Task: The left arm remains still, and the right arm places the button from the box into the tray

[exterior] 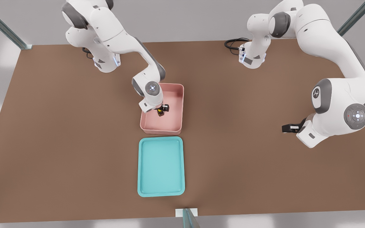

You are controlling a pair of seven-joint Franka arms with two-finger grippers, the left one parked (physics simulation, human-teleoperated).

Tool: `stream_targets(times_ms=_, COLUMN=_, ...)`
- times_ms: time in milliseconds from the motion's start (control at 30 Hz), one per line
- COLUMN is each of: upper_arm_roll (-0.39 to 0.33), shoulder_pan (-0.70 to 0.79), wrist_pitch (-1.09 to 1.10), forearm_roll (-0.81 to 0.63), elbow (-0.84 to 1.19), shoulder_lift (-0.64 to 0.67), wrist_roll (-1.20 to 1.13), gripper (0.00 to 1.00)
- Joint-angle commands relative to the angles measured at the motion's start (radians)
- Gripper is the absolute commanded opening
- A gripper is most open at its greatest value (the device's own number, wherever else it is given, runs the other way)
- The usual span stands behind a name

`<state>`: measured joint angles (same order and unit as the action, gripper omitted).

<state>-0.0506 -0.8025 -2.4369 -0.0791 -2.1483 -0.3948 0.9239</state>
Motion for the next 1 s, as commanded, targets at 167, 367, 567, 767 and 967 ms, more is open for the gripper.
stream_targets(times_ms=167, upper_arm_roll=0.000, shoulder_pan=-0.017, wrist_pitch=-0.083, forearm_roll=-0.034, elbow=-0.012, shoulder_lift=-0.013, wrist_roll=0.299, gripper=1.00)
stream_targets(times_ms=367, upper_arm_roll=-0.002, shoulder_pan=0.003, wrist_pitch=-0.105, forearm_roll=-0.027, elbow=-0.027, shoulder_lift=-0.013, wrist_roll=0.296, gripper=1.00)
stream_targets(times_ms=567, upper_arm_roll=-0.002, shoulder_pan=-0.006, wrist_pitch=-0.105, forearm_roll=-0.037, elbow=0.001, shoulder_lift=-0.039, wrist_roll=0.305, gripper=1.00)
stream_targets(times_ms=767, upper_arm_roll=0.000, shoulder_pan=-0.007, wrist_pitch=-0.105, forearm_roll=-0.053, elbow=0.001, shoulder_lift=-0.038, wrist_roll=0.316, gripper=0.69)
stream_targets(times_ms=967, upper_arm_roll=0.000, shoulder_pan=-0.007, wrist_pitch=-0.103, forearm_roll=-0.056, elbow=-0.001, shoulder_lift=-0.038, wrist_roll=0.316, gripper=0.48)
